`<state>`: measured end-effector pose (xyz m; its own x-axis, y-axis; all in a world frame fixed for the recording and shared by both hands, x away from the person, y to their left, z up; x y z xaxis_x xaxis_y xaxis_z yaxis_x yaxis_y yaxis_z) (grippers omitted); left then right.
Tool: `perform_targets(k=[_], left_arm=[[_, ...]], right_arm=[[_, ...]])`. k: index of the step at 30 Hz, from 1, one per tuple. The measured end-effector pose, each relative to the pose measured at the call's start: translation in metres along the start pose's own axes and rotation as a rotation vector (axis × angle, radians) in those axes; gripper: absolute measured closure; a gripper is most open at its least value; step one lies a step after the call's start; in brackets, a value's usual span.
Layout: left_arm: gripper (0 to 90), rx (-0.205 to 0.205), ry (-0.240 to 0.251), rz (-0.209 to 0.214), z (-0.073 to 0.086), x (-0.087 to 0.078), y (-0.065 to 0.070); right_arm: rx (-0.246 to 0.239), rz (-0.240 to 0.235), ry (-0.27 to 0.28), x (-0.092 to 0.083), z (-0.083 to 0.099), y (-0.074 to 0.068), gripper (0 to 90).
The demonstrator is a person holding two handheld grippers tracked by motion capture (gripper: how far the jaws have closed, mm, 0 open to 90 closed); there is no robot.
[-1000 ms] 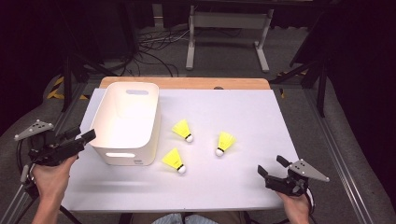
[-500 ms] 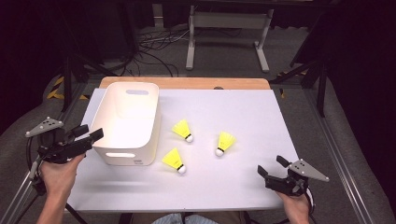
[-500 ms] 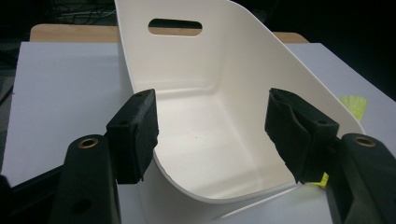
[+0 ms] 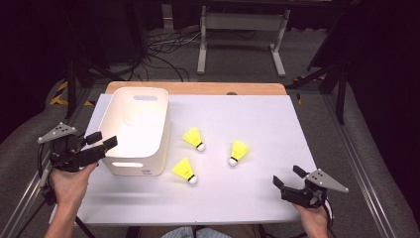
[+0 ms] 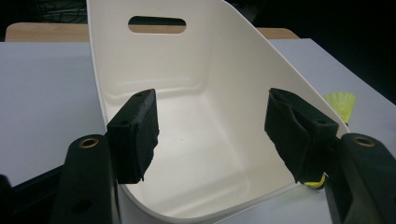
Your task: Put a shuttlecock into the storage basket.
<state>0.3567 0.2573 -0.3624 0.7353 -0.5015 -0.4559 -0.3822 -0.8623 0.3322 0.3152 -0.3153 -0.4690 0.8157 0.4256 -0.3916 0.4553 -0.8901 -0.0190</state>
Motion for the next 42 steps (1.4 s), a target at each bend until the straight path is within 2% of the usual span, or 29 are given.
perform_targets(k=[26,42], left_arm=[[35.7,0.016,-0.028,0.055,-0.001,0.021,0.022],[35.5,0.054,-0.067,0.09,-0.002,0.036,0.042]], right_arm=[[-0.003,-0.004,-0.004,0.001,0.0,-0.001,12.0],[-0.004,-0.007,-0.008,0.001,0.0,-0.001,12.0]])
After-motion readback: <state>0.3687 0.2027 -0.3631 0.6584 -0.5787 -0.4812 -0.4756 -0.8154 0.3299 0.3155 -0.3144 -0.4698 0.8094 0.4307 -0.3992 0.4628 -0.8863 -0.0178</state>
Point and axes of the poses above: each handheld gripper's, and its own axes: x roughly forward along the jaws, z roughly out of its underside, y roughly to its right, the point moved 4 cm from there along x, roughly forward along the jaws, and after that the axes turned 4 degrees about -x, right-handed, at the moved point
